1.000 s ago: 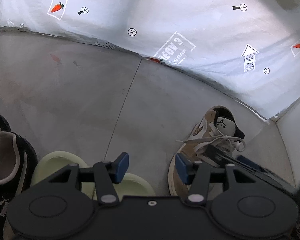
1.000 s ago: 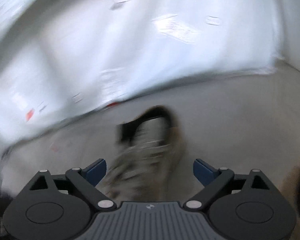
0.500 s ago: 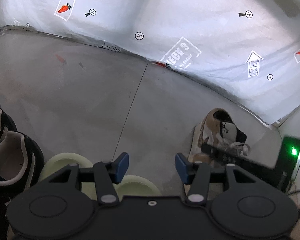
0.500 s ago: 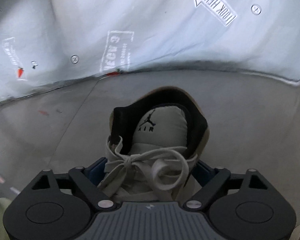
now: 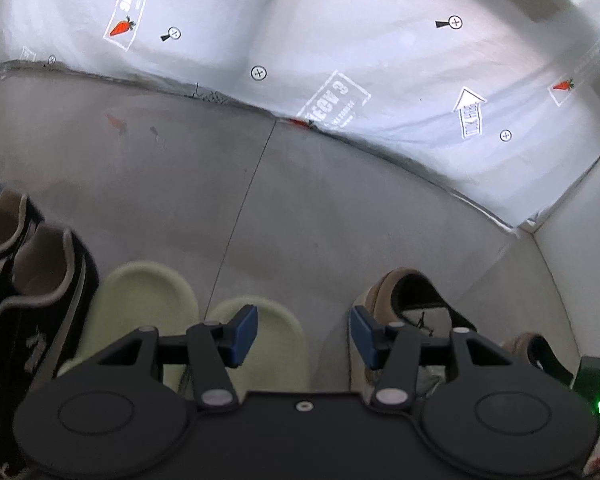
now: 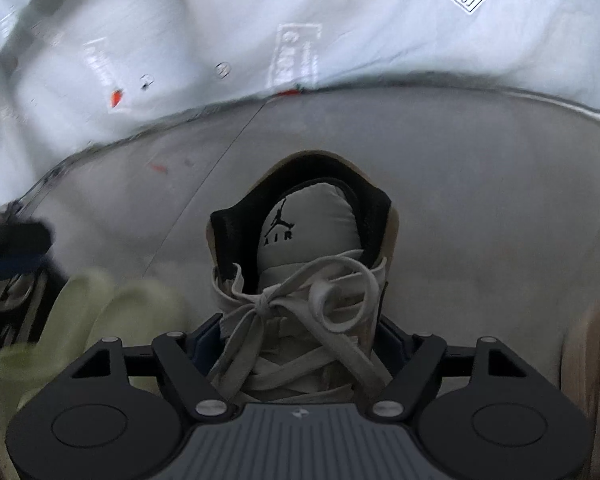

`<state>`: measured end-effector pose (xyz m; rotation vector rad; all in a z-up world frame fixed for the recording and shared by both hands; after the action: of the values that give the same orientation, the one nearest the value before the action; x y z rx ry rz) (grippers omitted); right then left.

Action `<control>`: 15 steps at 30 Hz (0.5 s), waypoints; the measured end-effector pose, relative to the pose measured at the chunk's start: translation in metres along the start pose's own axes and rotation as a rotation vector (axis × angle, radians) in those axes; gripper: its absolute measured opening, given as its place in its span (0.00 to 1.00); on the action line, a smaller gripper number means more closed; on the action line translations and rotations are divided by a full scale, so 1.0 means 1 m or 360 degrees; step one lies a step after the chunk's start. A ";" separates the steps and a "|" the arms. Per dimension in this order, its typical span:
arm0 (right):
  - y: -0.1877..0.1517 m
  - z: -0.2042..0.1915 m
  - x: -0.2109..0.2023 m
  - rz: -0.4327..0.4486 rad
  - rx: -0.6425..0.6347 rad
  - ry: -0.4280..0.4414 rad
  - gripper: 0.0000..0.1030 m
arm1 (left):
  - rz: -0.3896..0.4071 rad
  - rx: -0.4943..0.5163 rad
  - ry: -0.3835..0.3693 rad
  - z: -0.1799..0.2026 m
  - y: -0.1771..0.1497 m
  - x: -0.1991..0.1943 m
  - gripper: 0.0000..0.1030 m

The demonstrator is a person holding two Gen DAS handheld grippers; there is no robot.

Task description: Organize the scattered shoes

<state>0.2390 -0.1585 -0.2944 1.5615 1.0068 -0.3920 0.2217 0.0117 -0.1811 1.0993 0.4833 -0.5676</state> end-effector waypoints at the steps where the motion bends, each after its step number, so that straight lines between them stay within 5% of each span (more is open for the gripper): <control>1: -0.007 -0.003 -0.006 -0.0010 -0.0003 0.0013 0.75 | -0.0001 -0.0001 0.0000 -0.001 -0.002 -0.002 0.51; 13: -0.035 -0.043 -0.022 -0.0086 0.0028 0.0098 0.77 | 0.0002 0.0029 -0.0014 -0.003 -0.011 -0.021 0.51; 15: -0.030 -0.036 -0.036 -0.0030 0.0053 0.0100 0.85 | 0.0006 0.0054 -0.0030 0.002 -0.011 -0.021 0.51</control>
<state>0.1850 -0.1406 -0.2774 1.6036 1.0688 -0.3764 0.1992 0.0101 -0.1748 1.1259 0.4566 -0.5843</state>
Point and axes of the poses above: each gripper's, at about its wrist camera, not at the fingertips, and x roughly the way its jaws point, z to its right, y to its top, the point moved 10 cm from there along x, roughly the way its jaws point, and after that the axes turned 5 degrees about z, right-handed, at the moved point
